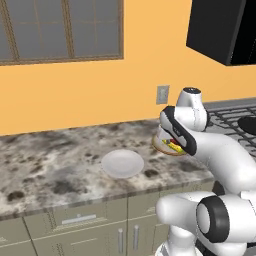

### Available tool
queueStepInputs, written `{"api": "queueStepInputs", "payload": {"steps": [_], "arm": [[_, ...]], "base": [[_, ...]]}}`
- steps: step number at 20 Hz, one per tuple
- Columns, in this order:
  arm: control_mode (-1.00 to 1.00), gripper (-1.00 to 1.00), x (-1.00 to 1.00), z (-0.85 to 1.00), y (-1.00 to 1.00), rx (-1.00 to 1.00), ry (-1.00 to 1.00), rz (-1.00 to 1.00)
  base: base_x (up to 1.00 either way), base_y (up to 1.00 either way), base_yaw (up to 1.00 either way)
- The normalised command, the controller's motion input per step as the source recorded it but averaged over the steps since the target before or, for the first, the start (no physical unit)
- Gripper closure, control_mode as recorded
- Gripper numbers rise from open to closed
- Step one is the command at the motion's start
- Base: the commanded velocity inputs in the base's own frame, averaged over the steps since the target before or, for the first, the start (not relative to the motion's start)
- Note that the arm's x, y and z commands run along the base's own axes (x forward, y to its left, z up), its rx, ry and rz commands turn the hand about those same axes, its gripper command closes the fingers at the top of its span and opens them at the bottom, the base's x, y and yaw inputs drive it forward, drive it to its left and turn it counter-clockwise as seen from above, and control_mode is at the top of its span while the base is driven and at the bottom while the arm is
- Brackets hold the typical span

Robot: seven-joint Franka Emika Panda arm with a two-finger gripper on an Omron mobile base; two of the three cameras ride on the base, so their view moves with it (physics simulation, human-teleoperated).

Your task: Place the steak on the plate and place the corn on the same plate.

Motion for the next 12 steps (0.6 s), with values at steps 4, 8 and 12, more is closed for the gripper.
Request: {"api": "queueStepInputs", "payload": {"steps": [4, 8, 12], "arm": [[1.00, 1.00, 0.00, 0.00, 0.00, 0.00, 0.00, 0.00], [1.00, 1.00, 0.00, 0.00, 0.00, 0.00, 0.00, 0.00], [1.00, 1.00, 0.00, 0.00, 0.00, 0.00, 0.00, 0.00]], "base": [[0.34, 0.04, 0.00], [0.35, 0.07, 0.00], [0.44, 0.06, 0.00]]}}
